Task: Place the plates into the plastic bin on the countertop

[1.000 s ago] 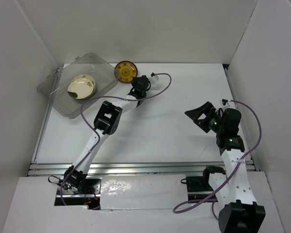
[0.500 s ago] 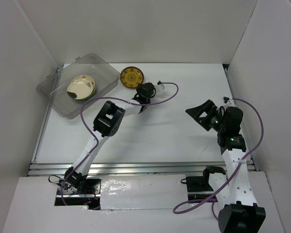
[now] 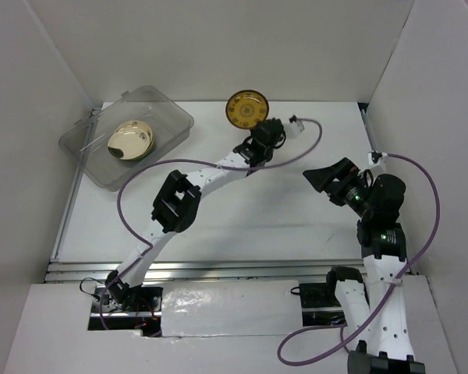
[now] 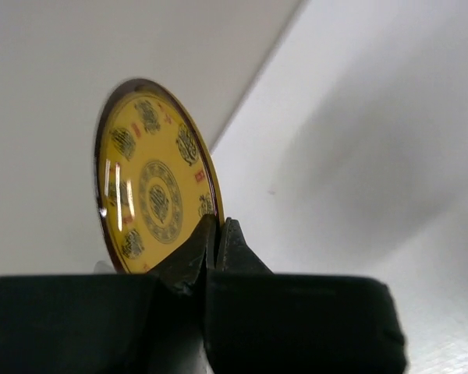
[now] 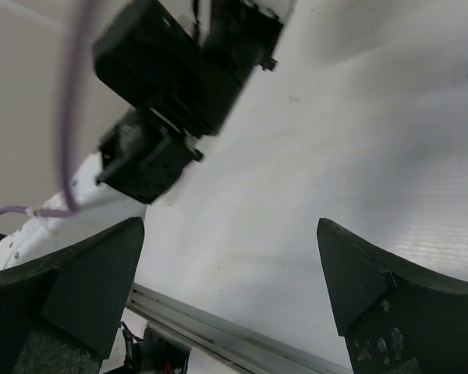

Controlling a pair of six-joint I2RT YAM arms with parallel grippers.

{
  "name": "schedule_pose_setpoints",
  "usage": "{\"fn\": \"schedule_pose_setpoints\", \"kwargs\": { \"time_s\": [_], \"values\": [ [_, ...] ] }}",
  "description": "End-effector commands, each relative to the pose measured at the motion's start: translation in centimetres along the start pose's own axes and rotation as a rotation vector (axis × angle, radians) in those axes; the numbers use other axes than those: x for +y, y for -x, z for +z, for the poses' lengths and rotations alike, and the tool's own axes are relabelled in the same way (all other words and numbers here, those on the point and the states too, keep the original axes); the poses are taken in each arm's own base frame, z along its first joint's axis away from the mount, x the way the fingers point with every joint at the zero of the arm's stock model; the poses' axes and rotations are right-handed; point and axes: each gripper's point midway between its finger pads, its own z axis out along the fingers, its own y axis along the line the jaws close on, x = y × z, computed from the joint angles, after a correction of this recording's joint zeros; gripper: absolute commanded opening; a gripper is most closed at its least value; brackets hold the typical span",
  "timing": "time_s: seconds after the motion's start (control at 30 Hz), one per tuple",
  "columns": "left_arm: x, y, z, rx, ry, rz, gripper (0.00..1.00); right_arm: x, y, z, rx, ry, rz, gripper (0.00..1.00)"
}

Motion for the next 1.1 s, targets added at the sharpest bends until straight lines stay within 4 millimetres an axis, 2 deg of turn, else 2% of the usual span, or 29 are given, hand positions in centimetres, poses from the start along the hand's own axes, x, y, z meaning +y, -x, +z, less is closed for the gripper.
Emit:
{"fn": "schedule_pose_setpoints", "kwargs": {
  "time_s": [0.0,0.03,0.07,0.1,0.13,0.17,0.2,0.23,0.27,0.33,0.37,0.43,0.47,0.53,0.57,0.63,0.67,0.73,0.77,0.83,0.87,1.07],
  "values": [
    [13.8,0.2,-3.3,0.112,0.191,-0.357,0.0,2.5,0.9,-1.4,-0.028,0.052,-0.04,1.0],
    [14.7,-0.5,-3.9,0.138,0.213,-0.393,0.0,3.0,1.1,-1.5,-0.03,0.069,-0.043,1.0],
    [18.8,-1.3,-6.1,0.149,0.323,-0.483,0.0,3.7,0.9,-1.6,-0.017,0.104,-0.042,1.0],
    [19.6,-2.4,-7.1,0.177,0.346,-0.498,0.0,4.1,0.9,-1.7,-0.014,0.122,-0.045,1.0],
    [19.5,-4.3,-7.7,0.222,0.346,-0.512,0.0,4.3,0.9,-1.6,-0.011,0.134,-0.044,1.0],
    [22.1,-5.8,-9.0,0.236,0.389,-0.641,0.0,4.5,1.0,-1.6,-0.011,0.149,-0.049,1.0],
    [21.8,-8.1,-10.0,0.325,0.347,-0.646,0.0,4.8,1.0,-1.5,0.004,0.16,-0.045,1.0],
    [22.6,-9.3,-10.7,0.351,0.348,-0.708,0.0,4.9,1.0,-1.4,0.012,0.166,-0.046,1.0],
    [24.4,-10.9,-11.7,0.351,0.367,-0.858,0.0,4.9,1.1,-1.2,0.019,0.165,-0.051,1.0],
    [24.6,-13.3,-13.4,0.402,0.349,-0.951,0.0,5.4,1.3,-1.2,0.031,0.176,-0.062,1.0],
    [25.3,-15.4,-13.7,0.435,0.36,-0.98,0.0,5.3,1.3,-1.0,0.038,0.173,-0.066,1.0],
    [25.5,-17.0,-14.0,0.469,0.351,-1.028,0.0,5.5,1.1,-0.9,0.051,0.179,-0.074,0.99],
    [25.8,-19.4,-14.2,0.532,0.365,-1.055,0.0,5.5,1.1,-0.9,0.052,0.18,-0.077,1.0],
    [26.5,-20.6,-14.1,0.551,0.351,-1.099,0.0,5.5,0.7,-0.9,0.062,0.187,-0.08,1.0],
    [26.5,-22.9,-13.9,0.605,0.364,-1.106,0.0,5.5,0.5,-0.9,0.066,0.189,-0.08,1.0],
    [27.1,-24.1,-13.5,0.623,0.363,-1.131,0.0,5.5,0.2,-0.8,0.073,0.19,-0.087,0.99],
    [26.4,-26.0,-13.0,0.673,0.36,-1.13,0.0,5.6,0.1,-0.8,0.075,0.192,-0.094,0.99],
    [26.2,-26.8,-12.2,0.679,0.344,-1.143,0.0,5.7,-0.1,-0.8,0.082,0.198,-0.098,1.0],
    [25.5,-28.0,-11.4,0.702,0.338,-1.149,0.0,5.7,0.0,-0.6,0.078,0.195,-0.101,0.99],
    [25.0,-28.7,-10.7,0.718,0.327,-1.158,0.0,5.6,0.0,-0.5,0.081,0.194,-0.103,0.99],
    [24.2,-29.6,-10.1,0.747,0.326,-1.15,0.0,5.5,-0.1,-0.4,0.086,0.191,-0.105,0.99],
    [22.3,-32.3,-8.0,0.775,0.324,-1.131,0.0,5.2,-0.1,0.2,0.09,0.183,-0.111,0.99]
  ]
}}
